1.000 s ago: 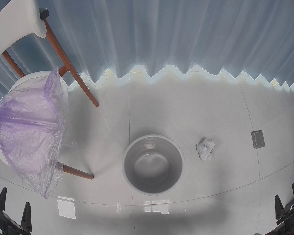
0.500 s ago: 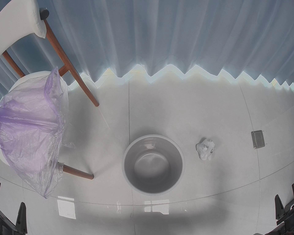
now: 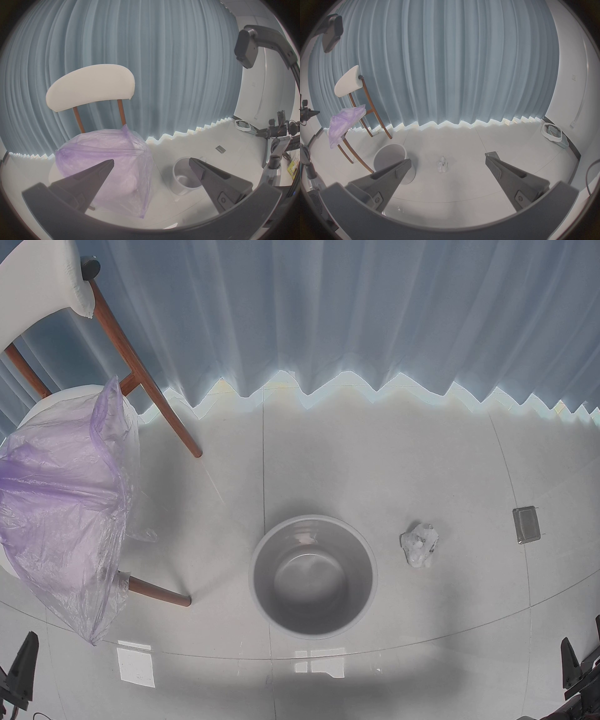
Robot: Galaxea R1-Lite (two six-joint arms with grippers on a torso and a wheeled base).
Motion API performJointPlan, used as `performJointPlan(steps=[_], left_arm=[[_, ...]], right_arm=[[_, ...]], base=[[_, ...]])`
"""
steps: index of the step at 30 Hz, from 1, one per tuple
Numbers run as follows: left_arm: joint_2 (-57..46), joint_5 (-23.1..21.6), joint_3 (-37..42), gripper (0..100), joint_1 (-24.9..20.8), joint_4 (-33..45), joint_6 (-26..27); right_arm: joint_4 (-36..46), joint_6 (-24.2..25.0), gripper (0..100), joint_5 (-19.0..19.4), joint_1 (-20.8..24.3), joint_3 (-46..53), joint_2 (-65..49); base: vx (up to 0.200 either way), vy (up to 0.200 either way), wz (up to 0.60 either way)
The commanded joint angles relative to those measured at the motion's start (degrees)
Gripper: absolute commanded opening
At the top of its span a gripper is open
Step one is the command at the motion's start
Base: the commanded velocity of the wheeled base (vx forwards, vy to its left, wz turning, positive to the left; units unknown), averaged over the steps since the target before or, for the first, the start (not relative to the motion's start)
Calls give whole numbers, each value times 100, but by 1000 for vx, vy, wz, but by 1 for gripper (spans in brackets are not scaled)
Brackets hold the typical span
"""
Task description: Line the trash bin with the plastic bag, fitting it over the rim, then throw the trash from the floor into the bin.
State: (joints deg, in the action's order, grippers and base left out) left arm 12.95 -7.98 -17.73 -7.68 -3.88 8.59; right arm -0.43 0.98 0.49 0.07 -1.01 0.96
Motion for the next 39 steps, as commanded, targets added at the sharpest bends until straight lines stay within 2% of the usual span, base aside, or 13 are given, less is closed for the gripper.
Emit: performJointPlan(steps=[1, 7, 13, 18, 25, 32, 39], left_arm=[[780, -1, -416, 100, -225, -87, 28], [1342, -1, -724, 100, -410, -509, 37], [1694, -133, -1093, 100, -462, -544, 55], [2107, -652, -1444, 100, -480, -518, 371], [2370, -994, -1594, 100, -506, -518, 661], [2573, -1038, -1611, 100, -629, -509, 969], [2994, -977, -1752, 100, -963, -518, 1514]], right_arm=[[-1, -1, 100, 4, 1, 101, -88], [-1, -1, 100, 4, 1, 101, -88], [-1, -1, 100, 4, 1, 101, -88], [-1, -1, 100, 4, 1, 101, -88], [-1, -1, 100, 4, 1, 101, -88], [-1, -1, 100, 4, 1, 101, -88], [-10, -1, 100, 4, 1, 101, -88]], base=[[0, 0, 0], [0, 0, 0], [0, 0, 0], [0, 0, 0], [0, 0, 0], [0, 0, 0], [0, 0, 0]])
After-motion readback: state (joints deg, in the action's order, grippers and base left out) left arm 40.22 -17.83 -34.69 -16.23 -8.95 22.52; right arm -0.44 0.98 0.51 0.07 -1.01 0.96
